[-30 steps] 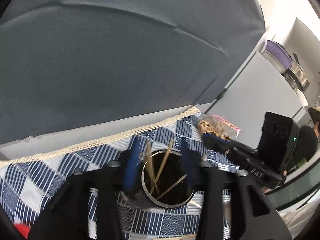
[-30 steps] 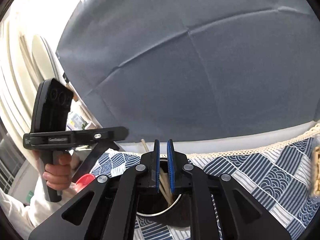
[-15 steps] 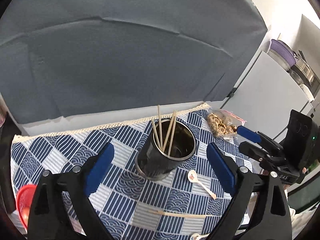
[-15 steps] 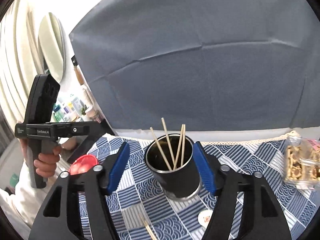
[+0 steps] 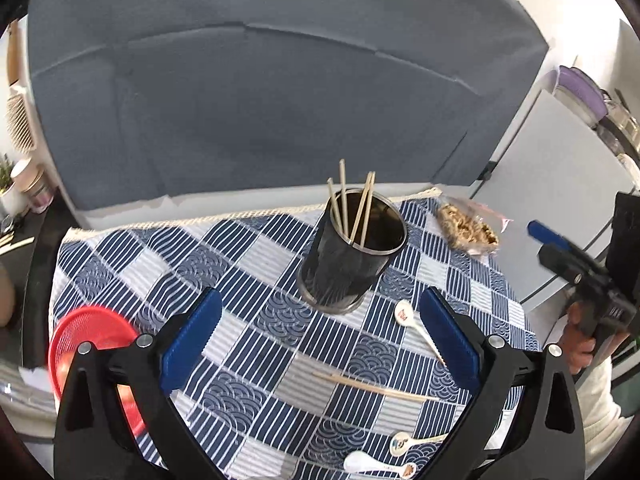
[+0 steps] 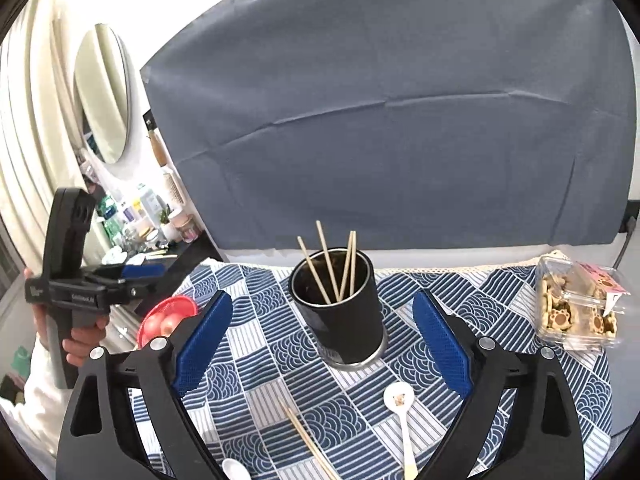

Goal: Organize utensils
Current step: 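Withdraw both open tools from the cup toward the spoons on the cloth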

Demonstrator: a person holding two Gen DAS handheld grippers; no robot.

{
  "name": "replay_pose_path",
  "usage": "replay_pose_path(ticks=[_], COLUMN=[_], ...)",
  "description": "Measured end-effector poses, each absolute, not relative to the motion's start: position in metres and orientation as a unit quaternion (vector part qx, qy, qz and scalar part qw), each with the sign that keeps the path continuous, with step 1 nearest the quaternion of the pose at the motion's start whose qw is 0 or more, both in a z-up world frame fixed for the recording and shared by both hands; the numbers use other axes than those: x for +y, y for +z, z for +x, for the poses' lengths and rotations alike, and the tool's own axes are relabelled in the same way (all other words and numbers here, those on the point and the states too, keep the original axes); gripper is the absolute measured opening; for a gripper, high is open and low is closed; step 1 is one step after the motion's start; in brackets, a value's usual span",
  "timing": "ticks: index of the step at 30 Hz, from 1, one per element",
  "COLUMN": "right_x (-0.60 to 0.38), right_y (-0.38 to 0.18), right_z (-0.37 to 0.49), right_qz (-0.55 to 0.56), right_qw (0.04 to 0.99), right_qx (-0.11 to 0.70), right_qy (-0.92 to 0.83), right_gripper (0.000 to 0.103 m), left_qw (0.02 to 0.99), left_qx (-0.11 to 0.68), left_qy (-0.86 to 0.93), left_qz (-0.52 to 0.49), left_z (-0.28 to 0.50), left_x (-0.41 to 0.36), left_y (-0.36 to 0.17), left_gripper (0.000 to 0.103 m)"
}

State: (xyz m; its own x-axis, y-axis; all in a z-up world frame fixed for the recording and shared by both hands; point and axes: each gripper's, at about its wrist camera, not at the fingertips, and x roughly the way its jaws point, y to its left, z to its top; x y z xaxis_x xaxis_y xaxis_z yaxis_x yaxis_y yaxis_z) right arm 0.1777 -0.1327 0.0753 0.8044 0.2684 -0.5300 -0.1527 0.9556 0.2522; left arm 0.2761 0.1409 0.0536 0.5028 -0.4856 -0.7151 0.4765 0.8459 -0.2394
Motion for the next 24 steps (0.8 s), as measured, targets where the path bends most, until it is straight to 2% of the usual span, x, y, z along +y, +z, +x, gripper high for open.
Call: replay_pose_path(ticks=[24], right_x=[-0.194], right_y=[0.061], right_z=[0.179], right_qz=[0.036], right_qw=[0.906], right_qx=[0.355], right_qy=[0.230], right_gripper=[0.088], left_qw=[0.874], left_qx=[0.474], left_qy=[-0.086], left_qz=[-0.068], left_z=[0.160], left_x=[0.133], left_y=[-0.001], left_gripper=[0.097])
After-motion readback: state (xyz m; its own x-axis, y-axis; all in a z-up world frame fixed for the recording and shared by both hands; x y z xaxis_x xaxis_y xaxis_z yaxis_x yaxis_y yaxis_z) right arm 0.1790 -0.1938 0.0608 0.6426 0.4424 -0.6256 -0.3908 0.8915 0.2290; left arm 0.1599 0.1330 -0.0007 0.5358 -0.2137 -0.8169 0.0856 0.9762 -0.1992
